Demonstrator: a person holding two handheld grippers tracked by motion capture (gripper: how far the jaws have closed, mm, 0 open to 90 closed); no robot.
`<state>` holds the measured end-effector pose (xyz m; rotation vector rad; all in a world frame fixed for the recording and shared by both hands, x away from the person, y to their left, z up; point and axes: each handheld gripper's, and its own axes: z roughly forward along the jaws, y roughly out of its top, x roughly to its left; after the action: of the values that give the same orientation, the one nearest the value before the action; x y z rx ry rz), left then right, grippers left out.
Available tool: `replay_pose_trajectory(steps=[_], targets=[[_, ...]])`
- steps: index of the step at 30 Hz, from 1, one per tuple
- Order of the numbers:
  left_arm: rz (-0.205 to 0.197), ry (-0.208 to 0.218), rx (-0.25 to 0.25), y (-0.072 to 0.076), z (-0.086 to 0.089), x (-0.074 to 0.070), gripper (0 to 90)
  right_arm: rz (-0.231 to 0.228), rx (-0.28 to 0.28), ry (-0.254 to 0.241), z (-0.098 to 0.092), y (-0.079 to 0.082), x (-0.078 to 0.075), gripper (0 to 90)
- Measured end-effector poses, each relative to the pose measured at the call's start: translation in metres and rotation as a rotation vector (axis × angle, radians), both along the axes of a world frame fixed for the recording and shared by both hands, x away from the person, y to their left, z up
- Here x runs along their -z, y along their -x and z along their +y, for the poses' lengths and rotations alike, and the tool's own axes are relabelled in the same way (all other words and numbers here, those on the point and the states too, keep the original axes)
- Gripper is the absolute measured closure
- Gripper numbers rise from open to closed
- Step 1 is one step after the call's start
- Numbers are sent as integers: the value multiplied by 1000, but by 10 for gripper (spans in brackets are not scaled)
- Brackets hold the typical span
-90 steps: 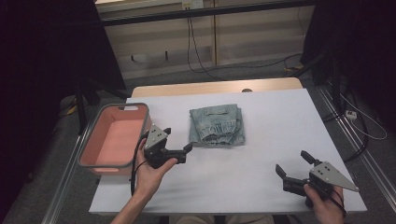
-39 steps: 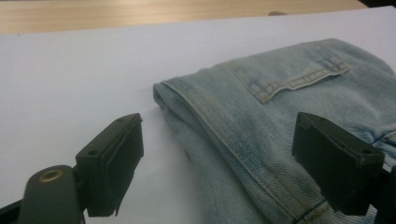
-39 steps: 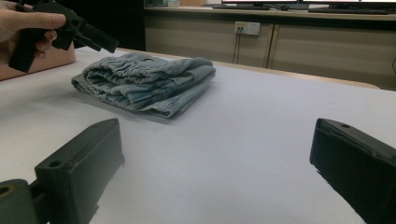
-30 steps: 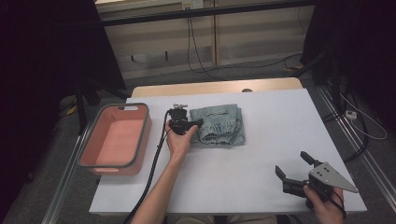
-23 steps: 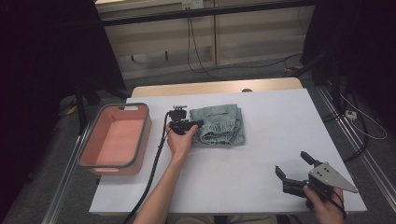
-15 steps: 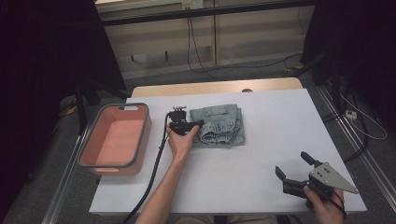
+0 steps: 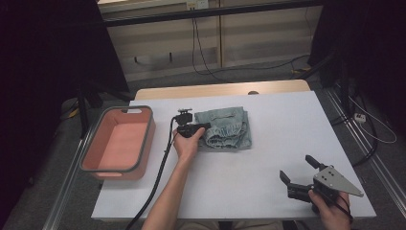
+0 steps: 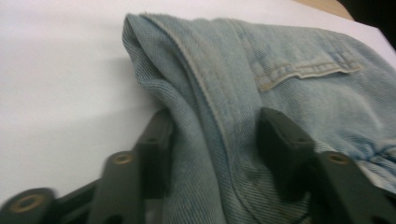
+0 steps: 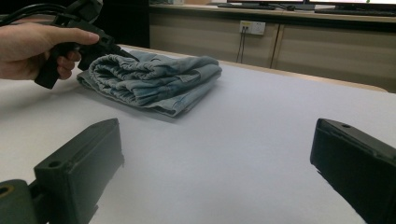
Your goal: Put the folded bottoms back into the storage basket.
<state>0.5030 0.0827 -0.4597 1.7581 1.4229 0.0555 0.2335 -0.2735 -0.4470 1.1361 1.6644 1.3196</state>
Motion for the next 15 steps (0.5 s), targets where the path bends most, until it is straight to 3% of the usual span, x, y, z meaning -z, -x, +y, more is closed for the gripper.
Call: replay_pose_trajectory(steps=[2,3,7,10,15], targets=[[12,20,11,0,1,1,560,-3,-3,0,1,-1,0,21],[25,53,22,-1,2,3,591,-2,-2,0,1,-1,0,21],[69,81,44,-5,4,2,680,-1,-5,-2,0,-2,0,21],[96,110,59,-7,8,1,699,1,0,-3,0,-1,0,21],[71,85,99,-6,8,-6,705,-3,-1,-3,0,-1,0,21]])
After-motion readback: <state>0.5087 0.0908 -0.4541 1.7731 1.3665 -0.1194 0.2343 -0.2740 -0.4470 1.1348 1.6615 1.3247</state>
